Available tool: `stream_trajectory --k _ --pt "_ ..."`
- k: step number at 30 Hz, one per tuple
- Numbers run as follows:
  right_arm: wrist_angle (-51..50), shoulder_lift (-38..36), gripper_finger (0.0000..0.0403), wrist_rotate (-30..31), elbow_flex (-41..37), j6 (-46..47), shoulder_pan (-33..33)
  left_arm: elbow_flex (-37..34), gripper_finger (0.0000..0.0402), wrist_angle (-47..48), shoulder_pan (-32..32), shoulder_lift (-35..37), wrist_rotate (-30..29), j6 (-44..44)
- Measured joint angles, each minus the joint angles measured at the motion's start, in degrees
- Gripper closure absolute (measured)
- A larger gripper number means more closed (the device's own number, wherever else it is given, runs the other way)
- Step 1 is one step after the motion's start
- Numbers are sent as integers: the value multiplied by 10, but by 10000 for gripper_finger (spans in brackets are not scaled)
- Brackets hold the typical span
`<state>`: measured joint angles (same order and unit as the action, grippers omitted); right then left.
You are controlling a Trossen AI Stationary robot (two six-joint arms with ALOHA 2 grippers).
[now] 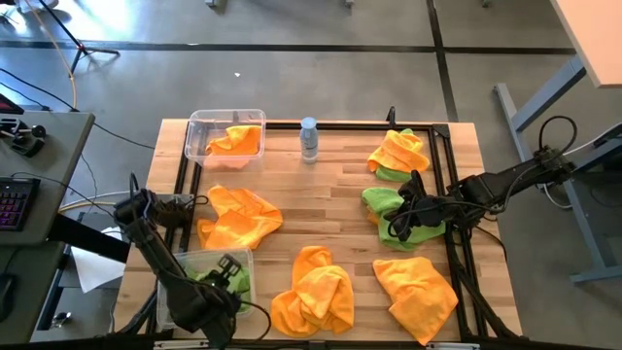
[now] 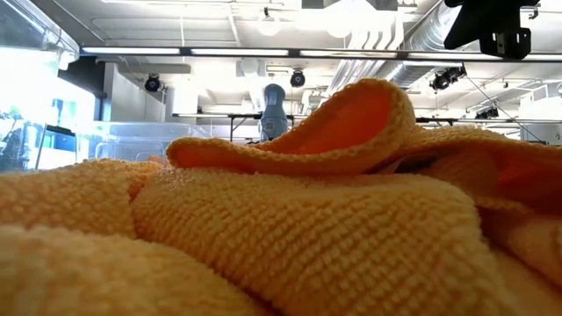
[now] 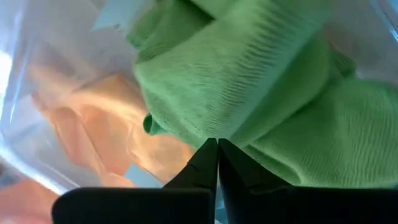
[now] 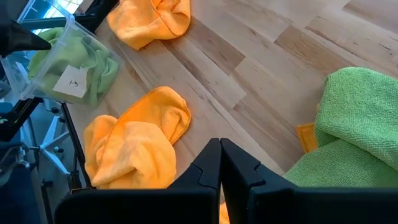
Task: Sort microfiber towel by color & place in baskets
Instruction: Put the green microfiber towel into the bottom transparent bin
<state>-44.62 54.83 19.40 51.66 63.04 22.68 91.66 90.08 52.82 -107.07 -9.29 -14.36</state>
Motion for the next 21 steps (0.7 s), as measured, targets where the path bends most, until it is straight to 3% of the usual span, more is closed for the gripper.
stream_trajectory --k 5,19,21 --pt "1 0 403 0 0 2 0 0 401 -18 -1 0 17 66" --pt "2 0 403 0 0 15 0 1 401 -170 15 2 215 140" --pt "2 0 403 2 0 15 0 7 401 -167 21 2 219 142"
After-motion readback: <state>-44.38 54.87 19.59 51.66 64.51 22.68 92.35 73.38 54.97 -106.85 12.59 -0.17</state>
